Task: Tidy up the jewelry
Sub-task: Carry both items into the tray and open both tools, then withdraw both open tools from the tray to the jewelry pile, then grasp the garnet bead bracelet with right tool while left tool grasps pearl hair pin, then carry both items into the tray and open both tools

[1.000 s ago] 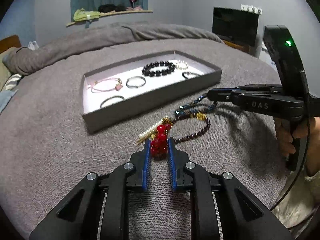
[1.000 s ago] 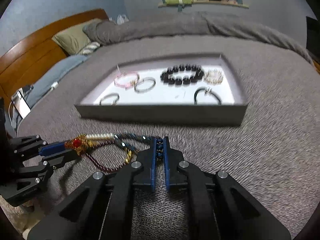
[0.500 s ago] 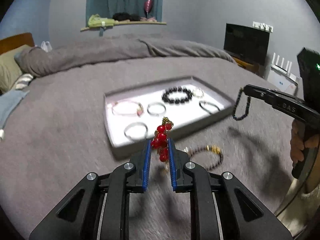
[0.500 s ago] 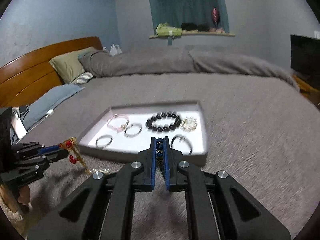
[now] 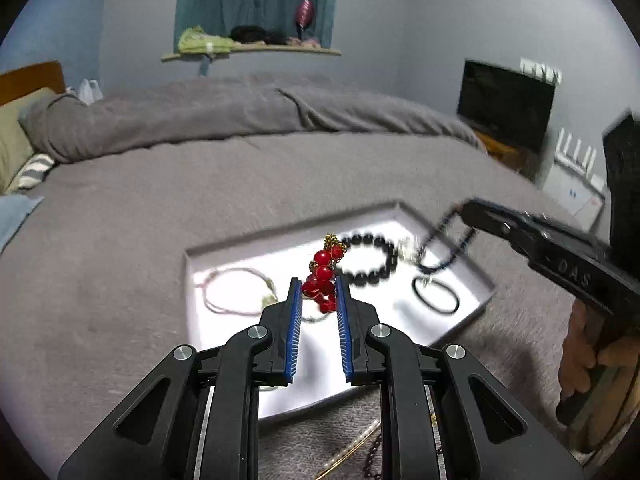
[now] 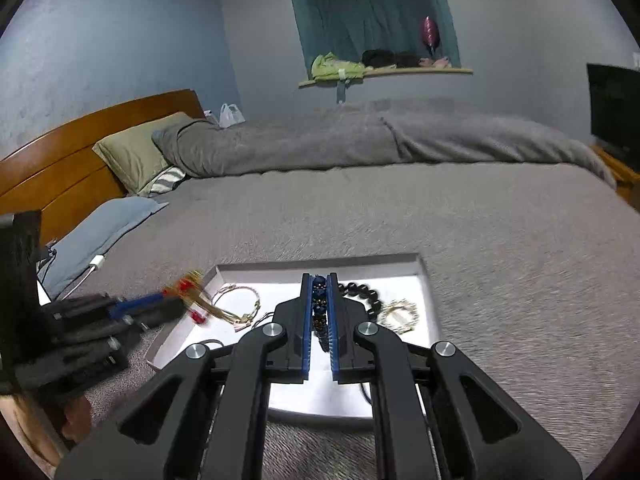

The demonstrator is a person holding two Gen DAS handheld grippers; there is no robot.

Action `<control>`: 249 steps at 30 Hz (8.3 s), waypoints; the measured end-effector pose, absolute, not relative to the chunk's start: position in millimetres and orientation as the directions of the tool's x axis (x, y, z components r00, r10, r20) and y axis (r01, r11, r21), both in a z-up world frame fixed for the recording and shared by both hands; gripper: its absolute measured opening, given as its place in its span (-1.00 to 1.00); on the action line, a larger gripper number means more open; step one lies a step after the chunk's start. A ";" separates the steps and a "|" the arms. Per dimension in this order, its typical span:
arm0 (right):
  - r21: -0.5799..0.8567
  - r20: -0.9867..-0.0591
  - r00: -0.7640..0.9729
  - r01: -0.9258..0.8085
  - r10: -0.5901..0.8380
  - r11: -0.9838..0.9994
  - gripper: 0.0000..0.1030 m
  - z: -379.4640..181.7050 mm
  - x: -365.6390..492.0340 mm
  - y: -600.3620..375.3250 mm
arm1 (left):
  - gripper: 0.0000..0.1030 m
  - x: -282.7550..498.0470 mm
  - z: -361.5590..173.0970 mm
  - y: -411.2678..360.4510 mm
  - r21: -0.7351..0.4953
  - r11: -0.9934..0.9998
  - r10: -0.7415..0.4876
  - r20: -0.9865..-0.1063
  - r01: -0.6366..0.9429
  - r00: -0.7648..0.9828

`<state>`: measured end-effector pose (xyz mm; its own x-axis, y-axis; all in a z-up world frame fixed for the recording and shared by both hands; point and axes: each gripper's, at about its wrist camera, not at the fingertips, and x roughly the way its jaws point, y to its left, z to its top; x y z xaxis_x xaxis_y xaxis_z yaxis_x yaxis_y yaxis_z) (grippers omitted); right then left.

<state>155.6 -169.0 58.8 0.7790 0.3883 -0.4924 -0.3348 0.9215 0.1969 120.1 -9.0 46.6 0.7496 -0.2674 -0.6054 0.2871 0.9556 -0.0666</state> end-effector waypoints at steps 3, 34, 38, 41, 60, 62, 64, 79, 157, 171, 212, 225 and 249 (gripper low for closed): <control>0.183 -0.547 0.739 -0.353 0.393 0.918 -0.87 38.3 165.0 -158.1 | -0.65 126.7 23.9 -16.8 -0.082 0.937 -0.310 -0.645 0.340 0.698; 0.158 -0.695 0.637 -0.318 0.334 0.935 -0.86 -5.5 178.5 -151.6 | -0.14 141.6 -8.9 -8.5 -0.086 0.938 -0.286 -0.736 0.335 0.613; 0.156 -0.683 0.653 -0.307 0.328 0.939 -0.82 -0.9 177.9 -154.4 | -0.03 137.6 -4.5 -9.3 -0.057 0.942 -0.267 -0.721 0.330 0.639; 0.164 -0.665 0.672 -0.293 0.325 0.942 -0.49 4.6 175.7 -159.4 | 0.11 133.6 0.6 -7.8 -0.049 0.946 -0.261 -0.702 0.321 0.663; 0.242 -0.574 0.769 -0.169 0.281 0.956 0.78 20.2 129.8 -208.6 | 0.72 87.5 15.2 14.5 0.049 0.980 -0.125 -0.602 0.193 0.789; 0.220 -0.573 0.775 -0.170 0.268 0.961 0.80 19.6 124.7 -206.3 | 0.77 82.5 13.5 18.6 0.061 0.983 -0.102 -0.599 0.172 0.794; 0.193 -0.566 0.787 -0.164 0.246 0.967 0.85 19.4 116.8 -205.4 | 0.79 78.5 11.8 22.8 0.058 0.986 -0.092 -0.599 0.158 0.795; 0.152 -0.572 0.781 -0.202 0.252 0.968 0.89 9.3 70.8 -193.7 | 0.82 41.1 -4.4 39.1 0.042 0.993 -0.058 -0.635 0.109 0.770; 0.073 -0.686 0.663 -0.346 0.299 0.935 -0.88 -11.0 71.6 -170.2 | -0.88 31.8 -27.2 -29.0 0.046 0.905 -0.277 -0.693 0.424 0.665; 0.043 -0.536 0.785 -0.342 0.311 0.939 -0.88 52.4 71.0 -166.4 | -0.88 68.9 36.0 12.6 0.021 0.964 -0.200 -0.603 0.266 0.772; 0.042 -0.746 0.612 -0.348 0.261 0.937 -0.88 14.1 289.4 -45.9 | -0.14 161.7 -7.7 38.3 0.033 0.951 -0.181 -0.745 0.307 0.641; 0.106 -0.711 0.643 -0.302 0.285 0.947 -0.16 37.6 262.9 -80.2 | 0.10 159.0 -1.0 42.2 0.045 0.963 -0.156 -0.709 0.265 0.688; 0.088 -0.633 0.718 -0.305 0.290 0.948 0.22 78.1 120.1 -134.8 | 0.59 100.3 34.9 37.3 0.040 0.985 -0.113 -0.592 0.169 0.798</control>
